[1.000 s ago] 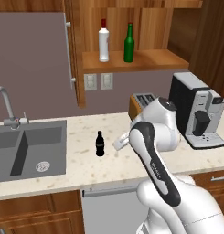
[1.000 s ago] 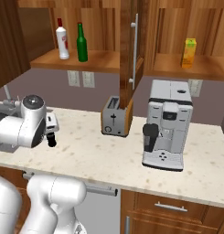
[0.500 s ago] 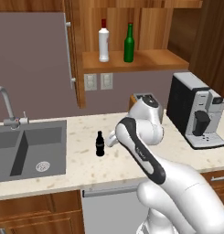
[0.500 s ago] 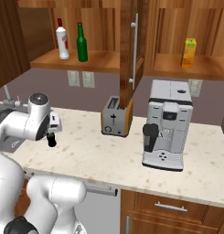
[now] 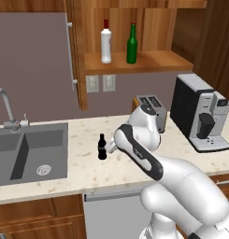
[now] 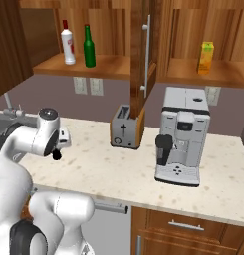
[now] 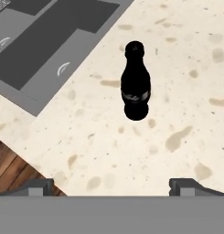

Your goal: Sort all alcoholic drinks to one cabinet, and non-alcoholic drinks to the other.

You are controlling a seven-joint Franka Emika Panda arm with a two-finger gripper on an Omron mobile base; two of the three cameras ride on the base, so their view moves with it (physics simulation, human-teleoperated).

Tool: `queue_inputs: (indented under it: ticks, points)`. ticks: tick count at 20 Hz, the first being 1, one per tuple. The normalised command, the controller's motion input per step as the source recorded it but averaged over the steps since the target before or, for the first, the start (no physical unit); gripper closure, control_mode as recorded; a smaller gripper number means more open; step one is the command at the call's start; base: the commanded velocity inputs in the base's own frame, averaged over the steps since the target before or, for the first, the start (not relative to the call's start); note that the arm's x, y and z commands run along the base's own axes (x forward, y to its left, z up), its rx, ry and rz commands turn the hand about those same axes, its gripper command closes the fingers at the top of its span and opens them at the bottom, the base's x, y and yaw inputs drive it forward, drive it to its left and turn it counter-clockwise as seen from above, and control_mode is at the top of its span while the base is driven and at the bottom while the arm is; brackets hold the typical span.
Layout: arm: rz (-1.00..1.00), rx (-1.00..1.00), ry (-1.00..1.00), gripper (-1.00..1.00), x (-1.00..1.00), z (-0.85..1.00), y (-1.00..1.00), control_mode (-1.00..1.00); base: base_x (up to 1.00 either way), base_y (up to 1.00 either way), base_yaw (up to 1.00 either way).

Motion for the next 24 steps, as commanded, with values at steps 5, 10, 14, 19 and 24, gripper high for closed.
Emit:
queue_inputs:
  ticks: [5, 10, 14, 19, 24]
  points:
    - [0.0, 0.0, 0.0, -1.0, 0.39, -0.23, 0.14, -1.0, 0.0, 0.0, 0.0]
    - [0.0, 0.0, 0.0, -1.0, 0.39, -0.08, 0.17, -1.0, 0.0, 0.0, 0.0]
    - [0.0, 0.0, 0.0, -1.0, 0.32, -0.06, 0.14, -1.0, 0.0, 0.0, 0.0]
    - [0.0, 0.0, 0.0, -1.0, 0.17, -0.09, 0.03, -1.0, 0.0, 0.0, 0.0]
    - [0.0, 0.0, -0.01, -1.0, 0.08, -0.16, 0.0, -1.0, 0.0, 0.0, 0.0]
